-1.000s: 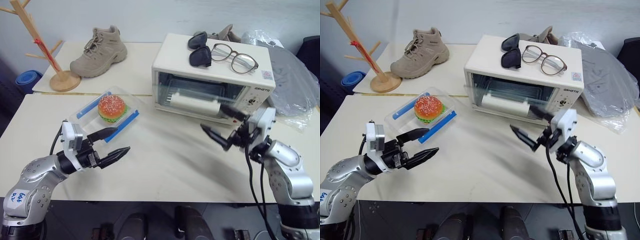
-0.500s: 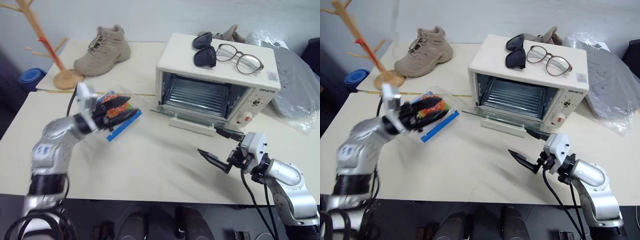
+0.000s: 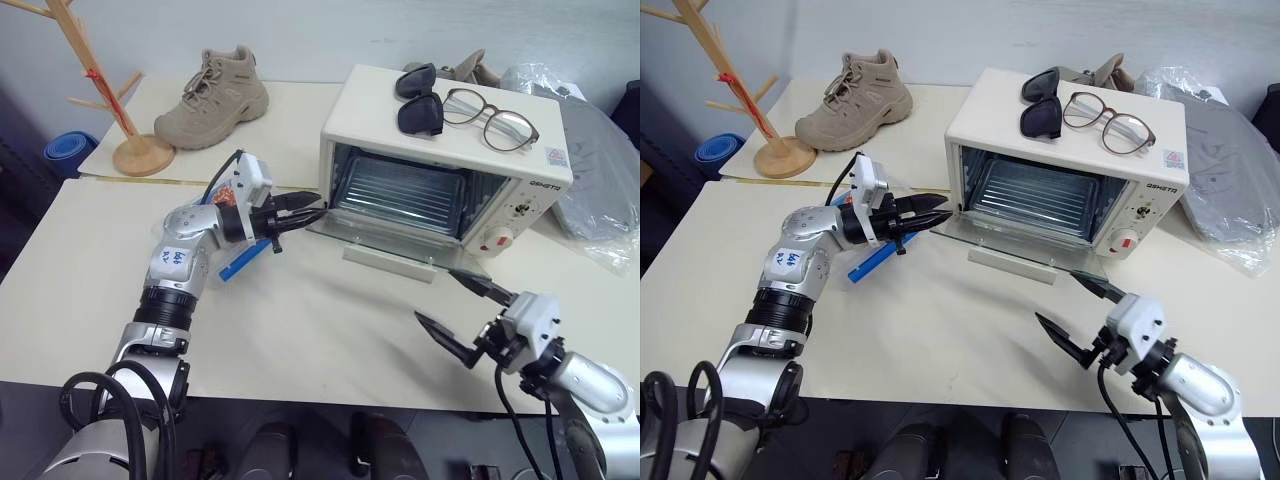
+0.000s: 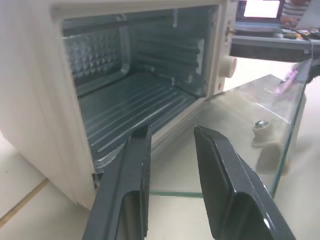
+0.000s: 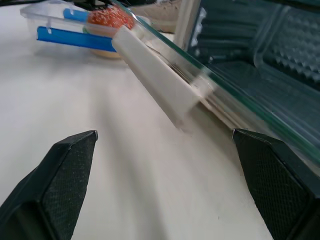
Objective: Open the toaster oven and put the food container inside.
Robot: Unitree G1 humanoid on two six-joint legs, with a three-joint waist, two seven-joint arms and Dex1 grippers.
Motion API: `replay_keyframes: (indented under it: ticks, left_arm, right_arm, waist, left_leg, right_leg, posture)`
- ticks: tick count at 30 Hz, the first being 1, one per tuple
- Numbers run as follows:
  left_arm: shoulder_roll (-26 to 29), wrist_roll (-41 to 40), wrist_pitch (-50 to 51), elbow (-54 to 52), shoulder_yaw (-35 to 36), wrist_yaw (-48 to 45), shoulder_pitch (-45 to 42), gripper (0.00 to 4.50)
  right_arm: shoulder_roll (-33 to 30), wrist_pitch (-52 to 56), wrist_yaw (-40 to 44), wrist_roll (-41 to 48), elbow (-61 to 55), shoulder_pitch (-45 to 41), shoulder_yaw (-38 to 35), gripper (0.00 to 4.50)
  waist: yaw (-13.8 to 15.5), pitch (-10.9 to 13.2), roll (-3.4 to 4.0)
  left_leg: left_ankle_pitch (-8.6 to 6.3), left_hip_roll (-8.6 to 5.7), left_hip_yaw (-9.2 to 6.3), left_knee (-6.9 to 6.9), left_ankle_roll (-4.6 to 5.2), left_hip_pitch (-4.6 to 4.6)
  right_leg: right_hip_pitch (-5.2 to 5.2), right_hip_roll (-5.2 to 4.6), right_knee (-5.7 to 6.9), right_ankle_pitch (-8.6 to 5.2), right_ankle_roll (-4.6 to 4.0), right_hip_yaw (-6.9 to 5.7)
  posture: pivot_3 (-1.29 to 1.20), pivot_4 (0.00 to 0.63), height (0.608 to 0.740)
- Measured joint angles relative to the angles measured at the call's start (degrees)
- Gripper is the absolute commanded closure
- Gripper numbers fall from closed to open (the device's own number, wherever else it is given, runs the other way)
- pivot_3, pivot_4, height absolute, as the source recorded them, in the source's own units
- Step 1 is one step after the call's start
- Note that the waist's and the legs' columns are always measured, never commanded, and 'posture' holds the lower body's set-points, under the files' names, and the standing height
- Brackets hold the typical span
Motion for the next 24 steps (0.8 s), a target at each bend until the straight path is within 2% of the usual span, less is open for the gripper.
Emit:
replay_keyframes:
  ticks: [5, 8, 11, 21, 24]
  left_arm:
    - [0.4, 3.7, -1.2, -1.0, -3.2, -1.7, 1.8, 3.07]
    - [0.8, 6.3, -2.1, -3.0, -5.4, -1.7, 4.2, 3.64]
    - [0.7, 6.5, -0.8, -5.7, -5.6, -1.1, 7.0, 4.46]
    - [1.2, 10.4, 1.9, -15.1, -7.6, 4.1, 15.0, 4.46]
    - [1.6, 5.7, 2.8, -24.6, -1.7, 6.3, 24.1, 4.46]
  right_arm:
    - [1.2, -2.6, -0.7, 0.6, 0.1, 8.5, -8.5, 0.00]
    - [1.3, -3.4, -0.7, 1.1, 0.2, 10.8, -12.0, 0.00]
    - [1.1, -3.9, 0.1, 2.3, 0.5, 11.3, -14.5, 0.00]
    - [-2.3, -7.6, 6.9, 4.6, 5.0, 2.6, -14.6, 0.00]
    - [-4.0, -4.2, 10.0, 8.1, 5.8, -3.5, -9.9, 0.00]
  waist:
    - [-0.3, 0.0, 0.00]
    - [-0.6, 0.0, 0.00]
    - [-0.6, 0.0, 0.00]
    - [-0.4, 0.0, 0.00]
    - [-1.7, 0.0, 0.03]
  left_leg:
    - [-0.02, -0.01, 0.14, -0.05, 0.07, 0.17]
    - [-0.16, 0.08, 0.35, -0.14, 0.32, 0.39]
    - [-0.17, 0.22, 0.38, -0.15, 0.27, 0.47]
    - [-0.19, 0.25, 0.51, -0.14, 0.25, 0.53]
    - [-0.26, 0.39, 0.61, -0.20, 0.20, 0.57]
  right_leg:
    - [0.04, -0.02, -0.18, 0.02, 0.03, 0.22]
    - [0.08, -0.06, -0.10, 0.02, 0.02, 0.67]
    - [0.09, 0.01, -0.07, 0.05, -0.04, 1.17]
    - [0.08, 0.05, -0.04, 0.04, -0.07, 1.36]
    - [0.03, 0.05, -0.01, 0.01, -0.12, 1.47]
  posture:
    - [0.00, 0.150, 0.740]
    - [0.00, 0.150, 0.740]
    - [0.00, 0.150, 0.740]
    - [0.00, 0.150, 0.740]
    - [0.00, 0.150, 0.740]
